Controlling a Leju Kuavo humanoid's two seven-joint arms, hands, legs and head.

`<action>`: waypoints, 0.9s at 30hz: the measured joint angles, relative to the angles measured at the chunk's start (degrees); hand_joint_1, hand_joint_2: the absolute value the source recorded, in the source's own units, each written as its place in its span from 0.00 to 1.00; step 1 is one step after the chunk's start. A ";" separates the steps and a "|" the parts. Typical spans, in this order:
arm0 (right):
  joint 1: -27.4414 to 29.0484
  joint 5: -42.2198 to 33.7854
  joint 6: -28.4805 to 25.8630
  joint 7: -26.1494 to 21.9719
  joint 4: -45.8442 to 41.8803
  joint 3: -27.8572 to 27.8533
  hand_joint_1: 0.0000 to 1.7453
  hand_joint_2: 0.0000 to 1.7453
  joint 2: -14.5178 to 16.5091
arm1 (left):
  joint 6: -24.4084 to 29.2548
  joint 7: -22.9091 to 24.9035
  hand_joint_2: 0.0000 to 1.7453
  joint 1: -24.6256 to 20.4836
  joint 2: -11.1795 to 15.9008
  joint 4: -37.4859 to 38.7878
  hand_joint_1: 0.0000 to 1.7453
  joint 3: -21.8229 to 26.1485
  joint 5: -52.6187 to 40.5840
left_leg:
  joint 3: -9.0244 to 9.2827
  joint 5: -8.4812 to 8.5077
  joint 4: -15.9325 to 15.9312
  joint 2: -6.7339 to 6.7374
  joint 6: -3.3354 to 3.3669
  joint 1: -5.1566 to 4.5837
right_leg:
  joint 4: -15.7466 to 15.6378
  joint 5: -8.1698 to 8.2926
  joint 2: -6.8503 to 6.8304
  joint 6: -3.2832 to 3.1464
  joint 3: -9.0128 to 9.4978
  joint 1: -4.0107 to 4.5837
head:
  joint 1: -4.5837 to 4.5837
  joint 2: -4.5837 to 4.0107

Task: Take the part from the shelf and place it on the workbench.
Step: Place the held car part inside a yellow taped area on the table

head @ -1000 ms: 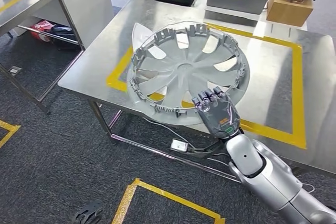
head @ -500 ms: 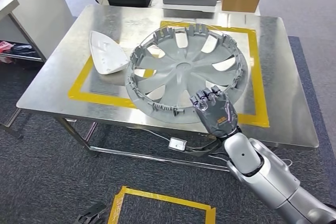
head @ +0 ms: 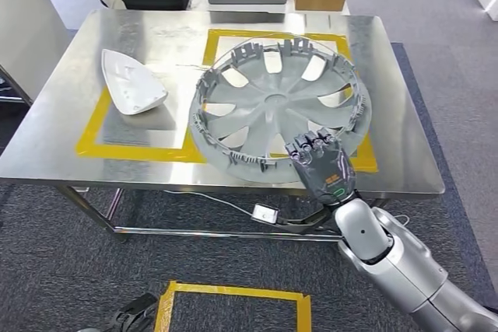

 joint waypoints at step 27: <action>-2.13 -11.81 12.93 -8.33 5.45 -1.32 1.00 1.00 1.26 | 2.85 1.19 0.00 -0.09 -0.07 0.04 0.00 -0.55 -3.69 | 0.34 0.53 -0.57 1.48 -2.08 -0.23 | -5.40 1.30 -0.43 -2.17 2.72 0.70 | -0.76 0.00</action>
